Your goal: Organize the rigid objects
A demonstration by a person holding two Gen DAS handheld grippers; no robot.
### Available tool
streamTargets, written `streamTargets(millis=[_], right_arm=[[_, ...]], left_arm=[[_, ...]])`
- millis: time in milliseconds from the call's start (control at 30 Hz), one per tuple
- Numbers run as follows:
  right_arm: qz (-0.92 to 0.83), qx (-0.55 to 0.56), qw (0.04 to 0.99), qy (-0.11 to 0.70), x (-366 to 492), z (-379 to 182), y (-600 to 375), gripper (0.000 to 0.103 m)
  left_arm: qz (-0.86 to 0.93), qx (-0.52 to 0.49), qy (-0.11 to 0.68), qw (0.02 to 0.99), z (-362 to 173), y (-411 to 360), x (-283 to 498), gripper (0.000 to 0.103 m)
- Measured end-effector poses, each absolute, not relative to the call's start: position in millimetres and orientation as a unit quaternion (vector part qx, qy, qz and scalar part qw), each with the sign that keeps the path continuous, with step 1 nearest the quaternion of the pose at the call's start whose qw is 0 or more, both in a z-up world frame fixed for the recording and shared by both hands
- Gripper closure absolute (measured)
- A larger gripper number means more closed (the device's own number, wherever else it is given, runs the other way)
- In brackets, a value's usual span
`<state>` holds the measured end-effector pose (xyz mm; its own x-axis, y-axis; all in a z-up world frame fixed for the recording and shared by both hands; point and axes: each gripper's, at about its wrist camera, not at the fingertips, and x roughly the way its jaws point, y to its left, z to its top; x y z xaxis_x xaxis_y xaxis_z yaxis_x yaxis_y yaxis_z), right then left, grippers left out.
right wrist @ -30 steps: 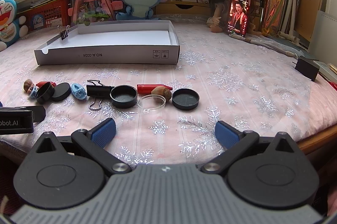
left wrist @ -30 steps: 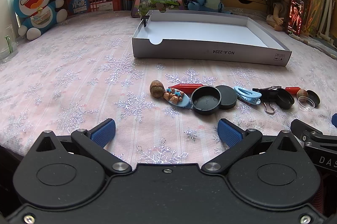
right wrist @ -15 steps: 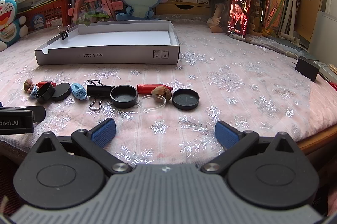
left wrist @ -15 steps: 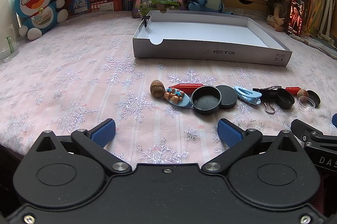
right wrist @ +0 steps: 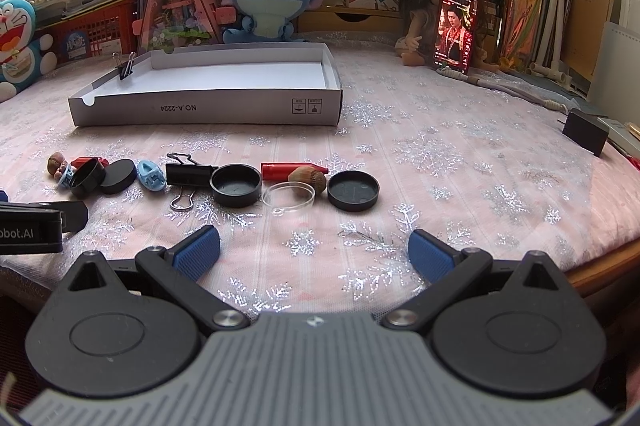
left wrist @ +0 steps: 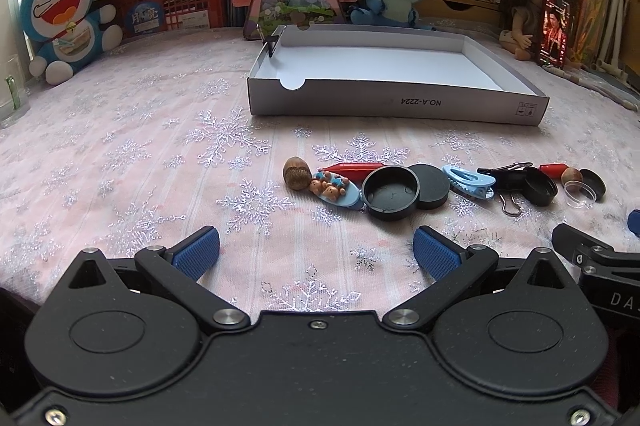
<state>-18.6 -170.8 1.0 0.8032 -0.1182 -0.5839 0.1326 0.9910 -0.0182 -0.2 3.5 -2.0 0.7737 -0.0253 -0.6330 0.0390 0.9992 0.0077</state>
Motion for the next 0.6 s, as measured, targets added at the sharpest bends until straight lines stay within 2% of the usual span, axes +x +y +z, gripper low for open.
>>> streamTargets(millis=[267, 367, 600], right_arm=[[-0.055, 0.01, 0.956, 0.288, -24.1, 0.7, -174.0, 0.0], [-0.054, 0.014, 0.96, 0.276, -27.4, 1.6, -173.4, 0.001], [-0.053, 0.005, 0.971, 0.233, -35.1, 10.1, -170.4, 0.015]], left_arm=[[-0.034, 0.011, 0.326, 0.945, -1.8, 10.1, -1.2, 0.001], [-0.046, 0.006, 0.321, 0.946, 0.8, 12.3, -3.0, 0.01], [-0.074, -0.008, 0.297, 0.952, 10.6, 9.5, -11.3, 0.039]])
